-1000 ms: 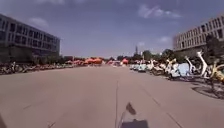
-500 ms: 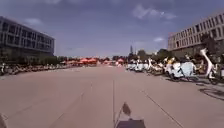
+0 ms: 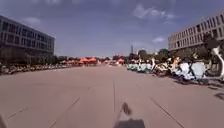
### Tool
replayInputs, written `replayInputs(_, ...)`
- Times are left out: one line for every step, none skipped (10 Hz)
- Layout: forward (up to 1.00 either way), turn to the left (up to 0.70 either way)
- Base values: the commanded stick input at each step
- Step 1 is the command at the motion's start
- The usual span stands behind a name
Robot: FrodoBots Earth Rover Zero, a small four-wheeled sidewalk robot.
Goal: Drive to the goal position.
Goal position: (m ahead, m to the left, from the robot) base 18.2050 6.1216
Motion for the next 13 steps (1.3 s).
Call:
replayInputs(1.0, 0.27)
replayInputs(1.0, 0.27)
replayInputs(1.0, 0.27)
replayInputs(1.0, 0.27)
replayInputs(1.0, 0.27)
replayInputs(1.0, 0.27)
replayInputs(1.0, 0.27)
replayInputs(1.0, 0.27)
replayInputs(1.0, 0.27)
replayInputs(1.0, 0.27)
replayInputs(1.0, 0.27)
replayInputs(1.0, 0.27)
replayInputs(1.0, 0.27)
